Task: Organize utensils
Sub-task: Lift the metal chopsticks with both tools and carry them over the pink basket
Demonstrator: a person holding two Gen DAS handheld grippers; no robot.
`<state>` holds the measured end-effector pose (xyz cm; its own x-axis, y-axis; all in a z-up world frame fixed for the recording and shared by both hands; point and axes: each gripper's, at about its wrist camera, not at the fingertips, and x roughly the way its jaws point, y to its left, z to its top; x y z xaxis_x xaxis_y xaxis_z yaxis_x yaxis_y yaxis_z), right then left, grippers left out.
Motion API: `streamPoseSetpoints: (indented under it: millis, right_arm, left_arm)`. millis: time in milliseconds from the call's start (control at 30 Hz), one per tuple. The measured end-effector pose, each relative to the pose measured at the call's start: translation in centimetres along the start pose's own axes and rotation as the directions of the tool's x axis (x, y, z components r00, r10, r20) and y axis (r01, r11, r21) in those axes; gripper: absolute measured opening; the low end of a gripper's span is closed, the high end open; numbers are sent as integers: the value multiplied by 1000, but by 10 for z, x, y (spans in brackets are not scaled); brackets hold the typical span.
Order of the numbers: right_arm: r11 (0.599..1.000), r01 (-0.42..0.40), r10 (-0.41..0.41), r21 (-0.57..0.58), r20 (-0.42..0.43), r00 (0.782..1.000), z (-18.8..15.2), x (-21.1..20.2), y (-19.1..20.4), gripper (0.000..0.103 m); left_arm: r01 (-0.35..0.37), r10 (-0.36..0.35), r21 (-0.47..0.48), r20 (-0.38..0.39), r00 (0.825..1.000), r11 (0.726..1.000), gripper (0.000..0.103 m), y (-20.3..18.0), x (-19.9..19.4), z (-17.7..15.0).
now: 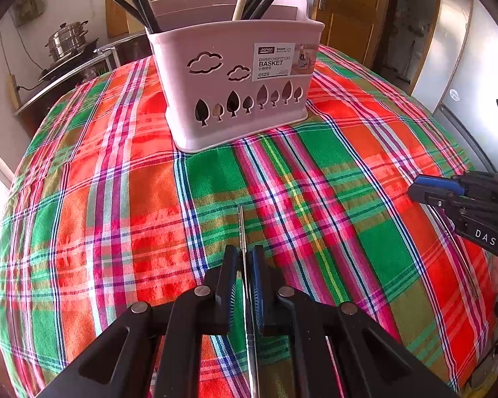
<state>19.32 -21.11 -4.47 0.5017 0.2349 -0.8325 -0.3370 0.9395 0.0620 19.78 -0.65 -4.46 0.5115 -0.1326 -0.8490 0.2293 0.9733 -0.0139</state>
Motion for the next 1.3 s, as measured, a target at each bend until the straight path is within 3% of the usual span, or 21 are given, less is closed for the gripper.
streamPoseSetpoints:
  millis: [100, 333, 633, 967, 1133, 1300]
  right_arm:
    - [1000, 0, 0, -3, -10, 1000, 3, 2, 1, 5]
    - [998, -59, 58, 18, 24, 998, 6, -9, 3, 4]
    - [994, -104, 101, 13, 160, 982, 22, -51, 7, 4]
    - [992, -127, 122, -5, 319, 940, 40, -107, 12, 4]
    - [991, -132, 129, -16, 365, 922, 41, -126, 15, 4]
    - [990, -137, 135, -19, 368, 920, 37, -128, 16, 4]
  left_arm:
    - [-7, 7, 10, -3, 1000, 1000, 8, -2, 1, 2]
    - [29, -29, -34, -10, 1000, 999, 4, 7, -3, 7]
    - [54, -48, -53, 103, 994, 997, 4, 16, -49, 25]
    - [82, -73, -24, 261, 963, 996, 4, 14, -118, 44]
    - [93, -83, -20, 293, 952, 995, 4, 14, -135, 44]
    - [105, -92, -29, 291, 952, 994, 4, 16, -137, 36]
